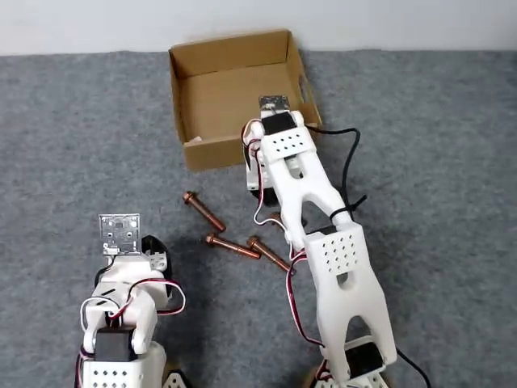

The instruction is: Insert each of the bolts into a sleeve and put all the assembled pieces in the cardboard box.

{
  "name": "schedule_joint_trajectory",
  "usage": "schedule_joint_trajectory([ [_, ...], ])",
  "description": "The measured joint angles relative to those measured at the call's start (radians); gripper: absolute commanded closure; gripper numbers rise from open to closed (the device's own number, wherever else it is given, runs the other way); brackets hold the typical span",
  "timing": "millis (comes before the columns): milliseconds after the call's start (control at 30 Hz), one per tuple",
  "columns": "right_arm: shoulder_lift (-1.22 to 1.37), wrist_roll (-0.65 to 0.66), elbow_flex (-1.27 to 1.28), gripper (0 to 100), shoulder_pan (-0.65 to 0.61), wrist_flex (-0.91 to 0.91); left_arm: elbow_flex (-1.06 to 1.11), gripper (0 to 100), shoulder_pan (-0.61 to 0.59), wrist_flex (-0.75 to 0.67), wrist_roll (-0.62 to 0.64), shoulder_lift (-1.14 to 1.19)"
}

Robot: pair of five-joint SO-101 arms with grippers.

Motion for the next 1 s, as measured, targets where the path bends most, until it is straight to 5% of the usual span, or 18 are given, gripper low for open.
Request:
schedule_joint_trajectory([
  [467,-0.218,0.0,-0.1,99.1,-0.003,0.098,0.0,99,0.0,0.0,0.0,0.0],
  [1000,-1.066,-0.081,0.712,99.1,0.086,0.098,0.0,99,0.061,-0.008,0.003,0.069],
])
